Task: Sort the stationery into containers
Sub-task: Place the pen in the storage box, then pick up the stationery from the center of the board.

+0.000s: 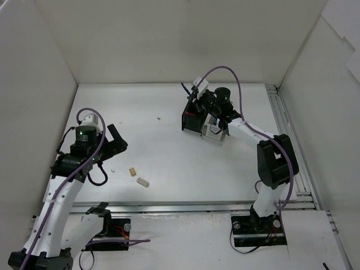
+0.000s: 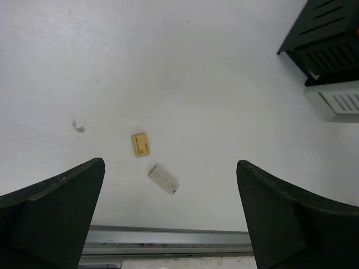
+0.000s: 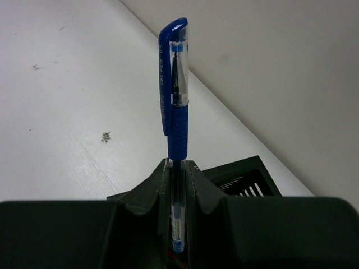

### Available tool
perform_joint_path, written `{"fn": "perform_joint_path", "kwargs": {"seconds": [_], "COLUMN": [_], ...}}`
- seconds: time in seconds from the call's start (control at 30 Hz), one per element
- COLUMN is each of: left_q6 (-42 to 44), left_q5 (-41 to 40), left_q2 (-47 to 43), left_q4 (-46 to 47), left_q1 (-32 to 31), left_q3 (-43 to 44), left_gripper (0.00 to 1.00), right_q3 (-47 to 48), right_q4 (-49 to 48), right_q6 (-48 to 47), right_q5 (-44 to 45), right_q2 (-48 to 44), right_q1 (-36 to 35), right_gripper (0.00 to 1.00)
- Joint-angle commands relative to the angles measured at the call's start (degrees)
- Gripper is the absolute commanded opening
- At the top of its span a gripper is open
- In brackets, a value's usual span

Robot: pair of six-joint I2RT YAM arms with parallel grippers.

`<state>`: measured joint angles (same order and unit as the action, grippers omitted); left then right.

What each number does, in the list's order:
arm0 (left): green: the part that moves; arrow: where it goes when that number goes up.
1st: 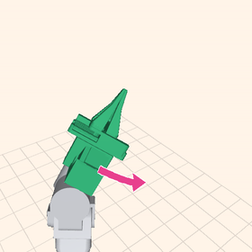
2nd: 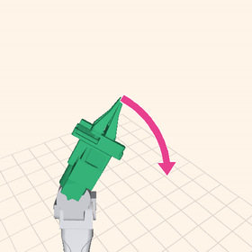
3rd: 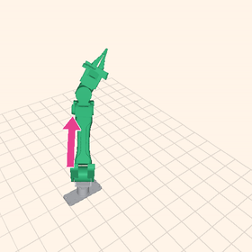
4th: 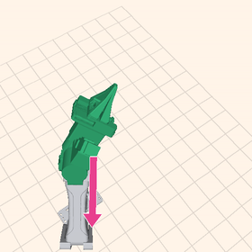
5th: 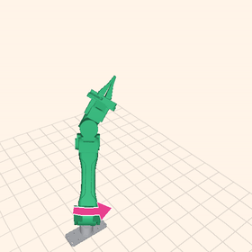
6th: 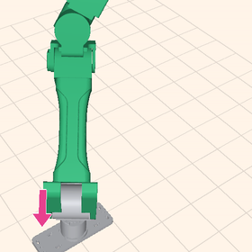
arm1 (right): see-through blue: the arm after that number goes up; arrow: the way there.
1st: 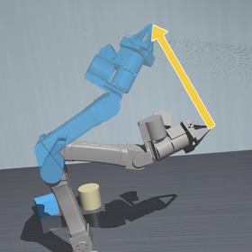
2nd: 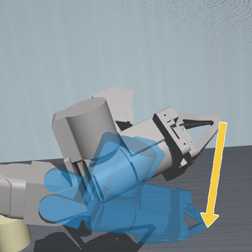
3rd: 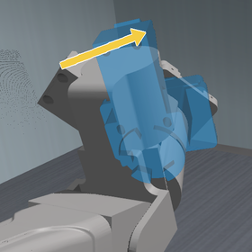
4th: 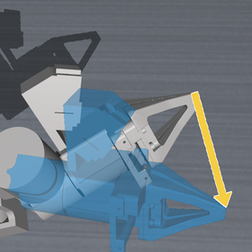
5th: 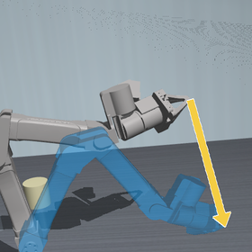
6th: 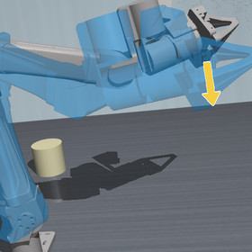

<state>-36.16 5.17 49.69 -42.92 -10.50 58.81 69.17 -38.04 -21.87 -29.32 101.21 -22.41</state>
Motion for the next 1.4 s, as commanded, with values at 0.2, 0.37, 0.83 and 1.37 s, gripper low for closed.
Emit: {"fn": "perform_joint_path", "kwargs": {"seconds": [0.2,0.37,0.83,1.37], "left_q6": [-3.0,-3.3,-4.4,-10.8], "left_q5": [-2.1,-0.4,4.0,-4.5], "left_q2": [6.5,9.4,15.5,24.9], "left_q4": [-0.1,2.6,8.0,6.5], "left_q1": [1.4,1.4,0.8,-6.7], "left_q3": [-4.8,-7.1,-11.1,-9.7], "left_gripper": [1.00,1.00,1.00,0.97], "right_q3": [5.8,2.3,-3.2,-16.5], "right_q4": [-11.3,-12.8,-14.9,-14.8], "right_q6": [9.3,8.2,8.9,10.1], "right_q5": [4.6,5.9,3.0,14.0], "right_q2": [8.2,8.4,1.4,-24.1], "right_q1": [2.3,2.5,3.0,-2.8], "right_gripper": [0.04,0.10,0.52,0.98]}}
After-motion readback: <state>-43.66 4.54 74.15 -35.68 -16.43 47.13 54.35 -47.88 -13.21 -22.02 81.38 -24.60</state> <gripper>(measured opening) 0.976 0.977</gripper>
